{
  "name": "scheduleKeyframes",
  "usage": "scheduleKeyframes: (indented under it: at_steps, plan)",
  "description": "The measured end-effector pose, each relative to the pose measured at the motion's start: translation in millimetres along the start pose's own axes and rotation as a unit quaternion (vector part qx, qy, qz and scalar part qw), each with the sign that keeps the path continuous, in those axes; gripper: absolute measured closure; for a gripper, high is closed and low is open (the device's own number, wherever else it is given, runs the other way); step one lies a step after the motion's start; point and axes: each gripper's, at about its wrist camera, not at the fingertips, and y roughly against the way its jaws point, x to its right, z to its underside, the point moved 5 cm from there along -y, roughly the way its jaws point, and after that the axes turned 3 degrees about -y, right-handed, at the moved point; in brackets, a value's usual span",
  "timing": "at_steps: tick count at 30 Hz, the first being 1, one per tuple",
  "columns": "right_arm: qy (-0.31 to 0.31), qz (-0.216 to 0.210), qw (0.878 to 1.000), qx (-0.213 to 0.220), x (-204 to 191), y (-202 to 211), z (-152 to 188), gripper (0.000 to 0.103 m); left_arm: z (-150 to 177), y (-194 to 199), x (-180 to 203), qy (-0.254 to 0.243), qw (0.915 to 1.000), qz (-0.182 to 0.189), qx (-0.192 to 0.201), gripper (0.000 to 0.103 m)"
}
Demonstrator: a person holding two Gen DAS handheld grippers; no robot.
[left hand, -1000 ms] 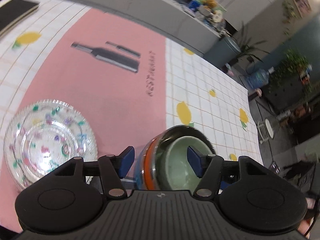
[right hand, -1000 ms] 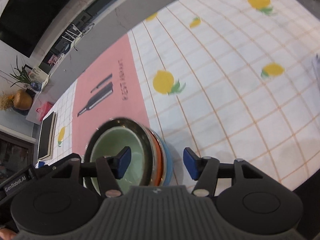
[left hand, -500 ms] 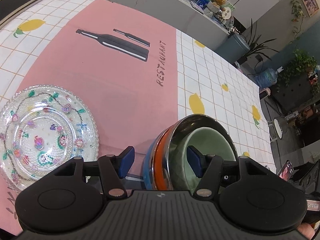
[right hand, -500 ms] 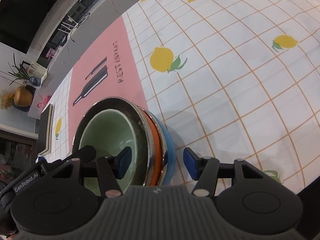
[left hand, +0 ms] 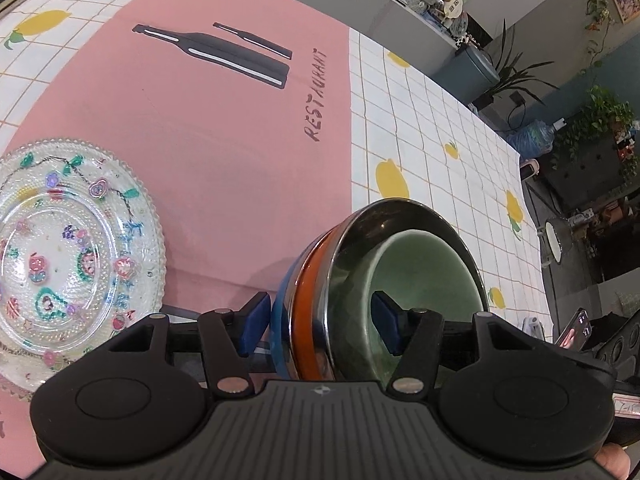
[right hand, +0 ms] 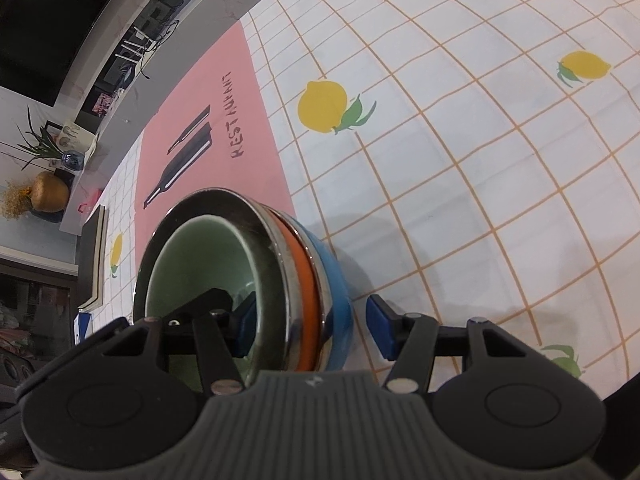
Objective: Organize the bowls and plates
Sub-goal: 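Grip the nested bowl stack rim with both grippers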
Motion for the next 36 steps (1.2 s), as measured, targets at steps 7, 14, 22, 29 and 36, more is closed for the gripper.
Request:
scheduleKeyframes:
  at_steps: [7, 14, 22, 29, 36]
  plan:
    - [-0.006, -0.014, 1.000, -0.002, 0, -1, 0, 0.053, 0, -6, -1, 0.007, 0.9999, 0.006, -0.011, 0.040]
    - [-0.024, -0.021, 0.999, -0.006, 4, -1, -2, 0.055, -1, -5, -2, 0.007, 0.9999, 0.005, -0.012, 0.041]
    - [-0.022, -0.014, 1.000, -0.004, 1, 0, -4, 0.057, -4, -4, 1, 0.005, 0.9999, 0.002, -0.011, 0.044]
    - [-0.027, -0.012, 1.000, -0.003, 1, 3, -4, 0.057, -5, -3, 2, 0.005, 0.9999, 0.004, -0.012, 0.046]
    - [-0.027, -0.018, 0.999, -0.004, -7, 9, -5, 0.057, -8, 10, 3, 0.000, 1.0000, 0.007, -0.002, 0.046]
